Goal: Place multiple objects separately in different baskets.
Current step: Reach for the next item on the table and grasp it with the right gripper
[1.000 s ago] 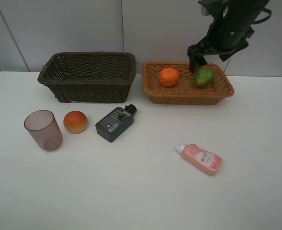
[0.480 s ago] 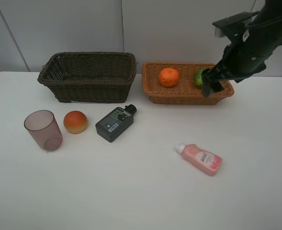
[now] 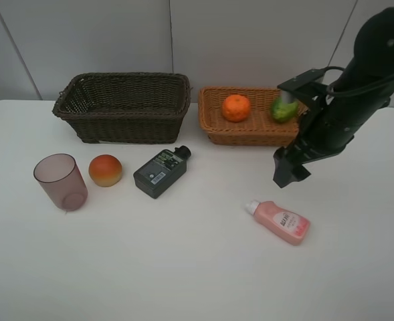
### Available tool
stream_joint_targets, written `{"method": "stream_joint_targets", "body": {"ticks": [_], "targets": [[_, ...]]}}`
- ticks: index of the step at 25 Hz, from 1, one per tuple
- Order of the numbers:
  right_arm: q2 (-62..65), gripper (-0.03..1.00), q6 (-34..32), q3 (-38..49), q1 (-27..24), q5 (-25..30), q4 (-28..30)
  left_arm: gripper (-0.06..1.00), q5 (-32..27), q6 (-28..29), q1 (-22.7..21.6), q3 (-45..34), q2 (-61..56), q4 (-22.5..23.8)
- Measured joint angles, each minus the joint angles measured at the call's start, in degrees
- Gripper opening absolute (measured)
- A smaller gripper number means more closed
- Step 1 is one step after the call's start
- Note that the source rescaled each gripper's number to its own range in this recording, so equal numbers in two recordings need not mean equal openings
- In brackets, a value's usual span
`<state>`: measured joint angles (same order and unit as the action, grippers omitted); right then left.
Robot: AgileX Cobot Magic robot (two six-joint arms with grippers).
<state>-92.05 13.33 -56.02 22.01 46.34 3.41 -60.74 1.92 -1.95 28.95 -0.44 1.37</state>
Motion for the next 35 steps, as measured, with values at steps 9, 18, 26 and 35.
{"method": "stream_joint_targets", "body": {"ticks": [9,18,26,35], "targets": [[-5.6,1.00,1.3,0.8,1.2,-0.5,-1.0,0.93,0.0,0.0,0.0,0.0,0.0,0.0],[-9.9,0.99,3.1,0.8,3.3,-0.5,-1.5,0.93,0.0,0.0,0.0,0.0,0.0,0.0],[-12.7,0.99,4.2,0.8,3.9,-0.5,-1.6,0.93,0.0,0.0,0.0,0.0,0.0,0.0],[-13.0,0.99,4.2,1.1,3.9,-1.3,-1.6,0.93,0.0,0.0,0.0,0.0,0.0,0.0]]}}
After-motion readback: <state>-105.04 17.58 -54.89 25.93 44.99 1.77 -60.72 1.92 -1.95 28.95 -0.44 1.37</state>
